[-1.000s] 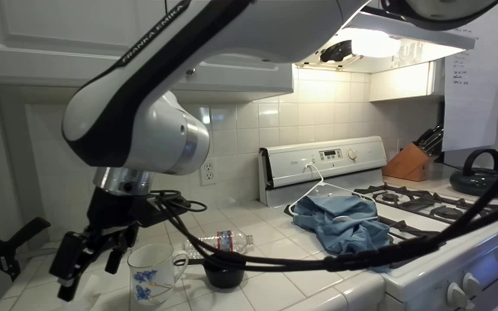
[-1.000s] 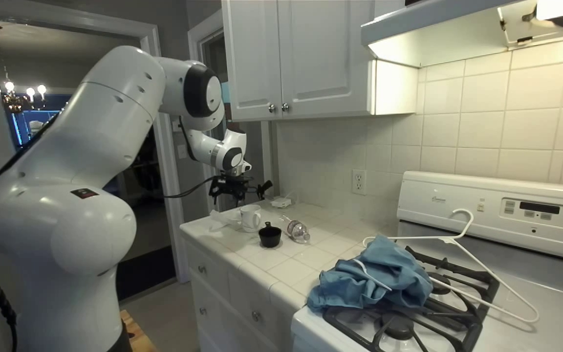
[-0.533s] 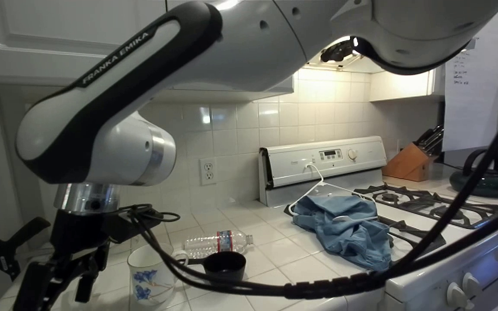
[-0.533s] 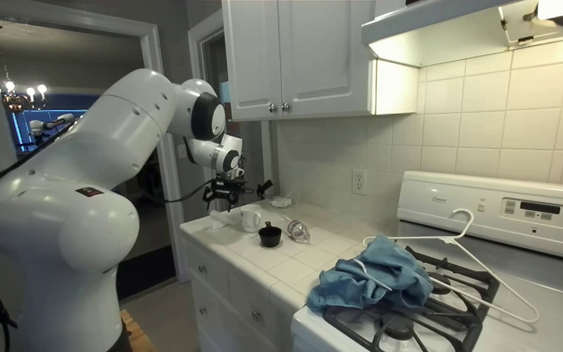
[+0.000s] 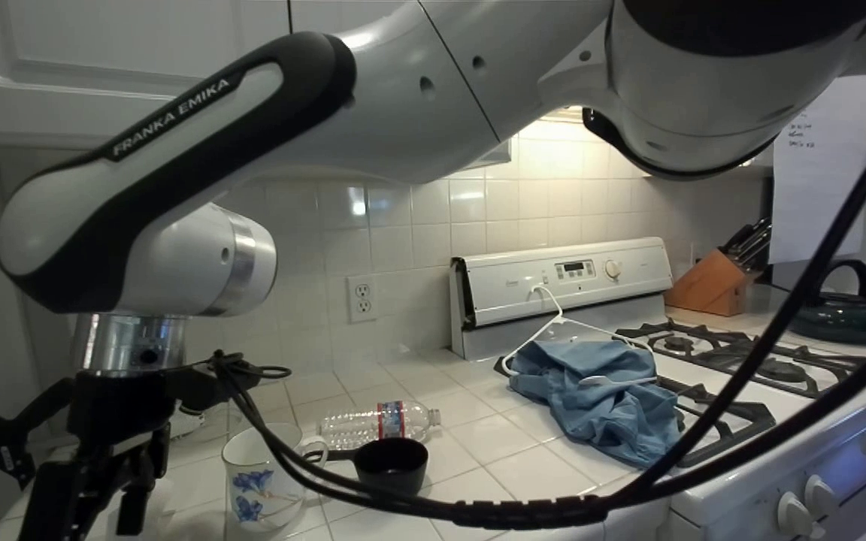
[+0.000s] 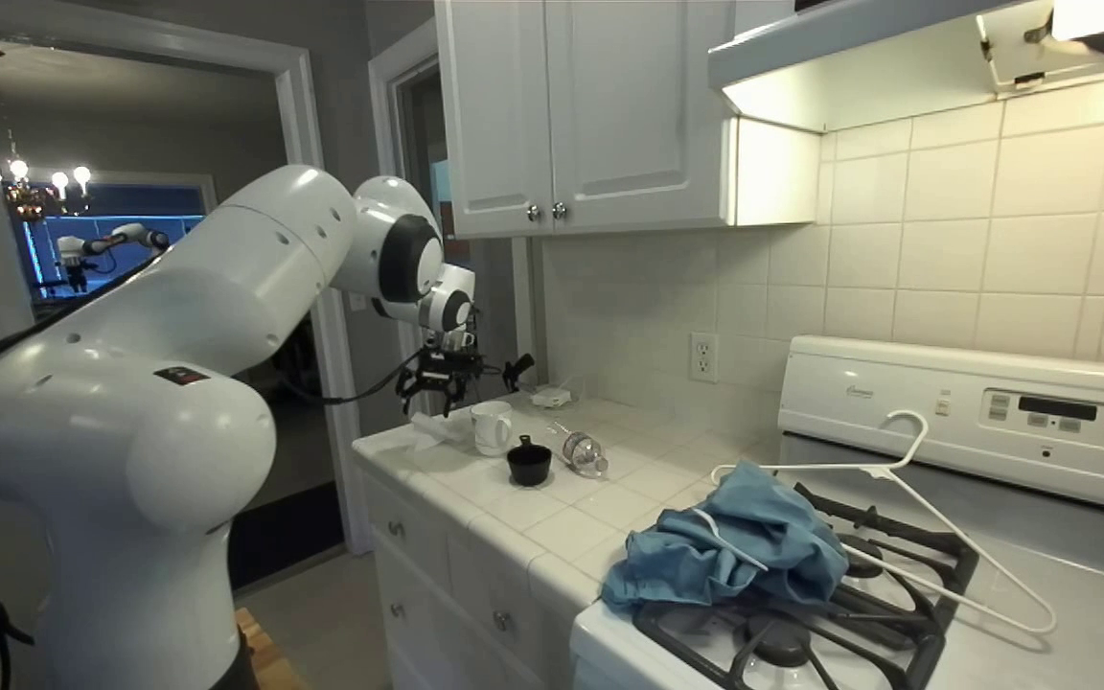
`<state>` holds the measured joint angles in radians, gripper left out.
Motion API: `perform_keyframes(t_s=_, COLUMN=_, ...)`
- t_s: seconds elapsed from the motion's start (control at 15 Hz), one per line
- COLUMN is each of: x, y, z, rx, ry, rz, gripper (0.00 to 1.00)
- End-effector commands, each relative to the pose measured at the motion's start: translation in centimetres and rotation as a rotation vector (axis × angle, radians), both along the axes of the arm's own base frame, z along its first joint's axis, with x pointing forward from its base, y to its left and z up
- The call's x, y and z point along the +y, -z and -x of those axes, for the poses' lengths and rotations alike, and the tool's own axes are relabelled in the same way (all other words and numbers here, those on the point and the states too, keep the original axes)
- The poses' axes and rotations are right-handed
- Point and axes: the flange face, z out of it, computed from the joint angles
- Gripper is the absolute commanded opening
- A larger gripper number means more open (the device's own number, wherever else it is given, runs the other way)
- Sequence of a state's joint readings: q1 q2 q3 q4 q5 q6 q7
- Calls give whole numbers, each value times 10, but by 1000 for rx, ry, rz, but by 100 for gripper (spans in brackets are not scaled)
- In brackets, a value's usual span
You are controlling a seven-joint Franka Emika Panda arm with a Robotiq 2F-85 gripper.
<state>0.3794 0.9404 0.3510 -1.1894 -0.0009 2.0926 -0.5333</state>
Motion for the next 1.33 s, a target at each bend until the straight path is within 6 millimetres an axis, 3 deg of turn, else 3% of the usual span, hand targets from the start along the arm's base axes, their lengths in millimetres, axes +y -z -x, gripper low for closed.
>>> perform_keyframes(t_s=0.0, x=10, y=-6, z=-9, rx=9, ry=-62, rz=11, gripper=100)
perform_keyframes(t_s=0.33, x=8, y=-13, z=-14, rx=39, ry=-116, rz=25, gripper=100)
perform_keyframes(t_s=0.73, x=2, y=-3, z=-15, rx=51, ry=-236, rz=121, gripper=100)
perform_keyframes(t_s=1.27, x=25, y=9, z=-21, rx=-91, ry=-262, rz=192, gripper=100)
